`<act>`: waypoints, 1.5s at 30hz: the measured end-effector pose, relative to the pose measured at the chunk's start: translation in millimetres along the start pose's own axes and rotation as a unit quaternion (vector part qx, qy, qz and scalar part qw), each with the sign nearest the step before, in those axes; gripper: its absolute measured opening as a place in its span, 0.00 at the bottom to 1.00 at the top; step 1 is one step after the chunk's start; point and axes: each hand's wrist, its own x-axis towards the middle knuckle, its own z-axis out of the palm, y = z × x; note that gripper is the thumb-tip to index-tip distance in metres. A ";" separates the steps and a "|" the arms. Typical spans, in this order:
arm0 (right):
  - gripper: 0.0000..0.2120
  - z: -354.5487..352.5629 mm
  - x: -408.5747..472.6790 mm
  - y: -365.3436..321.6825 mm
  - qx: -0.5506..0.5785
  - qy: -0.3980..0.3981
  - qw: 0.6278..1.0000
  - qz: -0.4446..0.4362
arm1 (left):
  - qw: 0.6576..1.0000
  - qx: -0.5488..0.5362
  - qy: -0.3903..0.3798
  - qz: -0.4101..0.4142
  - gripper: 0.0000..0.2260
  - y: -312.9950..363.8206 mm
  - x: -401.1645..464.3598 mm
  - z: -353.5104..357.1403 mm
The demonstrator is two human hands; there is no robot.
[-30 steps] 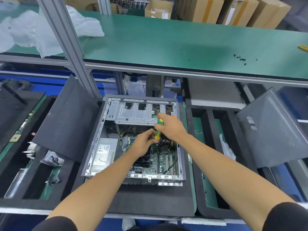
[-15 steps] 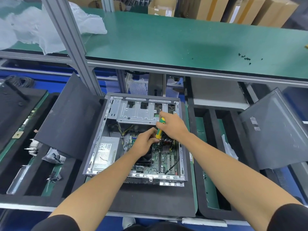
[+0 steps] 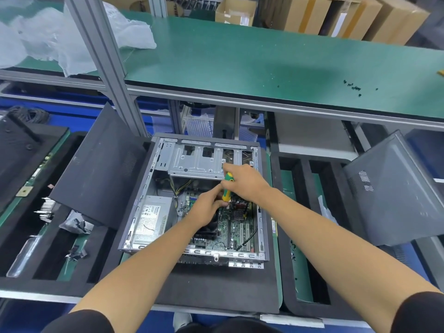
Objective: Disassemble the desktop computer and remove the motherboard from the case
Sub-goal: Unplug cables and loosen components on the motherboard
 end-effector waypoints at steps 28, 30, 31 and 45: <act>0.15 -38.3 0.1 -41.2 -0.100 -0.155 0.976 0.113 | 0.985 0.160 -0.064 -0.011 0.10 -1.7 -3.4 -6.1; 0.14 -37.0 -0.9 -41.1 -0.105 -0.139 0.979 0.109 | 0.987 0.143 -0.063 -0.023 0.09 -4.0 -3.4 -5.6; 0.14 -36.1 -1.4 -41.6 -0.107 -0.132 0.980 0.108 | 0.988 0.136 -0.060 -0.026 0.08 -4.7 -3.8 -5.6; 0.08 -26.5 2.7 -51.9 -0.151 -0.151 0.977 0.018 | 0.986 0.146 -0.057 -0.049 0.08 -7.9 -3.3 -7.6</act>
